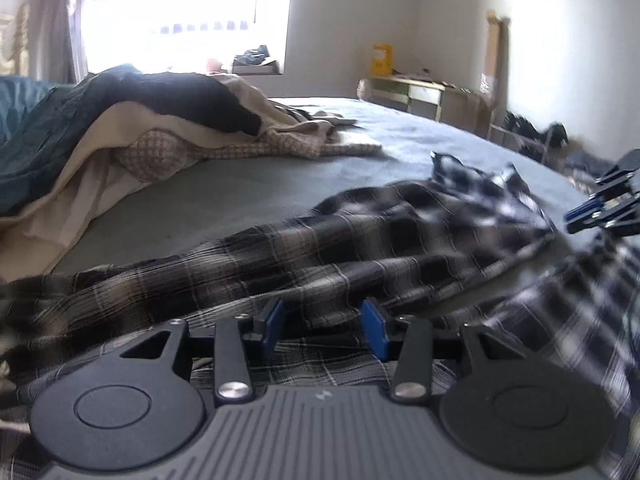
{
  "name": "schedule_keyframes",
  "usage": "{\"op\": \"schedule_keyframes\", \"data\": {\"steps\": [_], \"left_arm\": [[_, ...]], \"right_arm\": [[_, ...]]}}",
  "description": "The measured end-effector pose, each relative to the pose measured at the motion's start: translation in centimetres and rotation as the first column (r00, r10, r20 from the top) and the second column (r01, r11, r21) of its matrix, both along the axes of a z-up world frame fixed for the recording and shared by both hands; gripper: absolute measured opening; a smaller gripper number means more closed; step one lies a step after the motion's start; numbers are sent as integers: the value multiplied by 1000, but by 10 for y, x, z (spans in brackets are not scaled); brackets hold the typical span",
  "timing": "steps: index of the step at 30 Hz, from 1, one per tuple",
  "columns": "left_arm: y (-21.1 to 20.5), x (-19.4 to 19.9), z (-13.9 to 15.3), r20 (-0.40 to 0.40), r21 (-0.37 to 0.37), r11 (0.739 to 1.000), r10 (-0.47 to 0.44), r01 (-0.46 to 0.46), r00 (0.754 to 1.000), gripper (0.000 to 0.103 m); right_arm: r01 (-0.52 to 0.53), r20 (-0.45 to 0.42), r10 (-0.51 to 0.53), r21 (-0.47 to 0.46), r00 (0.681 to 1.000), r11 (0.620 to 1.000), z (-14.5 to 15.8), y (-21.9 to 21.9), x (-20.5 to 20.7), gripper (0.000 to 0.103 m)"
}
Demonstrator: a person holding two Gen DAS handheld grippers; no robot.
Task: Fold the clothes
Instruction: 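Lift the shirt corner with the right gripper and fold it over the shirt, then open the right gripper to release the folded plaid fabric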
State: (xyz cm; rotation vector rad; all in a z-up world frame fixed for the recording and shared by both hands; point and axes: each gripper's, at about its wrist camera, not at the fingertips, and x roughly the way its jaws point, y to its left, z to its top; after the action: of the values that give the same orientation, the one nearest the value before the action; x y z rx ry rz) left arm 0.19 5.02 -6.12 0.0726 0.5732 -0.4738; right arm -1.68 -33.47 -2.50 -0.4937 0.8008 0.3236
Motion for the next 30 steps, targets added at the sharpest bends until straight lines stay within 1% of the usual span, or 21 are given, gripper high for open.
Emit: {"op": "schedule_keyframes", "data": {"steps": [2,3,4,5,6,8,10,12,13,15,16,19,20,21,23,24,25,26,27,29,30], "left_arm": [[3,7,-5,-30,-18,999,30,-31,999,45],[5,12,-8,-56,-24,999,44,-46,997,45],[6,14,-12,-79,-34,998,53,-56,995,45],[9,15,-15,-88,-55,996,58,-63,994,45],[12,15,-17,-90,-80,994,62,-69,994,45],[16,15,-19,-93,-114,991,62,-73,994,46],[21,16,-21,-105,-144,987,63,-77,993,46],[27,17,-23,-114,-181,981,56,-76,992,46],[30,18,-25,-118,-198,977,52,-75,992,46],[35,19,-28,-121,-240,968,46,-74,992,46],[38,18,-29,-123,-258,963,43,-73,992,46],[43,18,-33,-126,-299,951,36,-72,991,46],[45,18,-34,-125,-310,948,34,-72,992,46],[46,17,-35,-125,-322,944,33,-72,992,46],[50,17,-36,-130,-347,935,28,-72,991,46],[52,17,-38,-134,-361,930,25,-73,991,46],[54,18,-39,-139,-375,924,22,-74,990,46],[57,19,-40,-145,-389,918,20,-75,989,46],[58,19,-40,-149,-399,914,17,-76,989,46],[58,19,-41,-148,-404,912,17,-76,989,46],[59,19,-41,-148,-406,911,17,-77,989,46]], "right_arm": [[-73,34,70,133,997,988,28,-3,-3,27],[-113,55,104,198,993,974,43,-4,-4,31],[-153,85,135,248,987,957,56,1,-1,40],[-192,110,168,275,980,942,67,10,5,45],[-235,140,202,296,969,926,75,24,14,46],[-318,168,277,315,946,894,83,63,42,47],[-372,169,332,360,928,856,83,110,81,47],[-401,130,384,434,914,807,75,160,125,47],[-415,102,420,475,902,776,69,187,144,47],[-424,18,488,524,873,739,54,240,182,47],[-424,-33,520,534,854,731,41,263,204,47],[-414,-166,567,526,807,743,2,323,251,47],[-420,-184,577,518,796,745,-7,338,258,47],[-436,-193,597,517,779,736,-15,348,261,47],[-455,-199,623,524,757,720,-27,367,267,47],[-437,-220,626,546,748,715,-33,372,272,47],[-410,-257,628,570,734,712,-40,377,277,44],[-410,-265,629,566,731,715,-43,379,276,36],[-414,-268,628,558,730,719,-45,381,274,31],[-432,-268,635,541,724,721,-44,385,267,8],[-464,-245,646,521,723,717,-39,389,261,8]]}}
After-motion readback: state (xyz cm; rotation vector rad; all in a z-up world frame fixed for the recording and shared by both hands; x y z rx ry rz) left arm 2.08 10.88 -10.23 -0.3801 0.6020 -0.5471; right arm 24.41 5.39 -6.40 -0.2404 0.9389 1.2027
